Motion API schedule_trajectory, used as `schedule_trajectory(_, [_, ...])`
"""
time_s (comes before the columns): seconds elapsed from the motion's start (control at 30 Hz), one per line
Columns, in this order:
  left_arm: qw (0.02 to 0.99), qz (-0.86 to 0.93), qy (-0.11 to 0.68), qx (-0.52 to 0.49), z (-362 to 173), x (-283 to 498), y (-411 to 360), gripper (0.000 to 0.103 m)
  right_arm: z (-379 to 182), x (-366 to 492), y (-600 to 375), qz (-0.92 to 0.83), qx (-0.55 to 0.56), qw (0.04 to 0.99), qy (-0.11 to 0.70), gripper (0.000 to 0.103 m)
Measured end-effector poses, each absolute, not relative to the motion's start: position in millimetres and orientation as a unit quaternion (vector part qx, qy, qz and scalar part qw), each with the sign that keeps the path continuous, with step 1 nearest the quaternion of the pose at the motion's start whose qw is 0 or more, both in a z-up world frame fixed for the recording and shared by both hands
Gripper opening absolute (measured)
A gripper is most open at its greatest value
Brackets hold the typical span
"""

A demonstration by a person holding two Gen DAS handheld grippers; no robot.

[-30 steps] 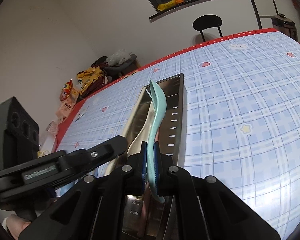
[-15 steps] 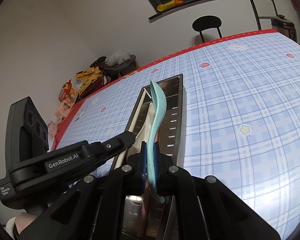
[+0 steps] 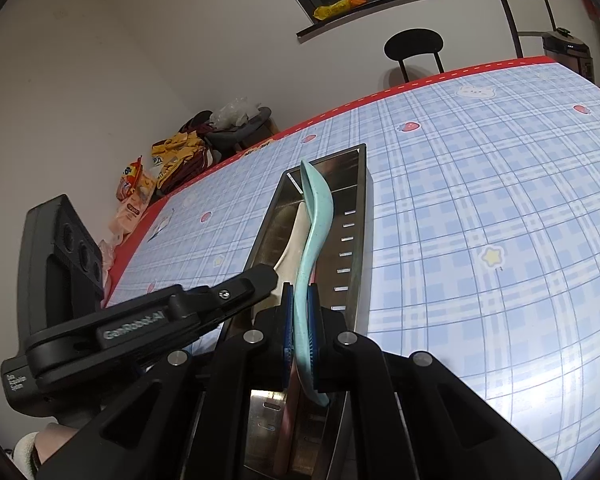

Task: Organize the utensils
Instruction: 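Open both tools to drop the utensils into the basket, then withdraw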

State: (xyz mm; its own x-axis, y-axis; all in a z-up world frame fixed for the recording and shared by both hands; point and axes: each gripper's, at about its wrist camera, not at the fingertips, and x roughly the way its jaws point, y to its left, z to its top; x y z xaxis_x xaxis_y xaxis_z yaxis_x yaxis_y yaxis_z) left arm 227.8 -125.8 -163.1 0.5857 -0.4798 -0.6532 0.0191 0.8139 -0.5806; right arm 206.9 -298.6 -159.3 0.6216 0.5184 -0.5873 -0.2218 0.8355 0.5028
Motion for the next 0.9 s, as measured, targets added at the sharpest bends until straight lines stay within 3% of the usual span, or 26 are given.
schedule_trajectory(0.1, [0.855, -0.145, 0.425, -0.262, -156, 222, -120, 0.023, -159, 207, -298, 0.212, 0.196, 0.88, 0.376, 0.011])
schedule_trajectory(0.17, [0.861, -0.142, 0.414, -0.26, -147, 218, -112, 0.028, -155, 205, -298, 0.218, 0.198, 0.883, 0.366, 0.03])
schedule_trajectory(0.3, [0.886, -0.122, 0.379, -0.238, -120, 202, -86, 0.041, -143, 197, -295, 0.222, 0.186, 0.895, 0.338, 0.048])
schedule_trajectory(0.4, [0.902, -0.109, 0.358, -0.216, -103, 187, -68, 0.058, -138, 193, -292, 0.215, 0.176, 0.904, 0.326, 0.072])
schedule_trajectory(0.47, [0.911, -0.104, 0.344, -0.2, -92, 175, -54, 0.067, -137, 190, -291, 0.207, 0.177, 0.909, 0.316, 0.098])
schedule_trajectory(0.5, [0.916, -0.101, 0.339, -0.192, -87, 167, -46, 0.076, -137, 188, -291, 0.204, 0.181, 0.91, 0.312, 0.098])
schedule_trajectory(0.53, [0.919, -0.096, 0.33, -0.19, -82, 159, -36, 0.095, -137, 187, -289, 0.205, 0.183, 0.91, 0.311, 0.098])
schedule_trajectory(0.9, [0.943, -0.017, 0.308, -0.124, -69, 54, 52, 0.097, -121, 147, -241, 0.253, 0.089, 0.927, 0.26, 0.098])
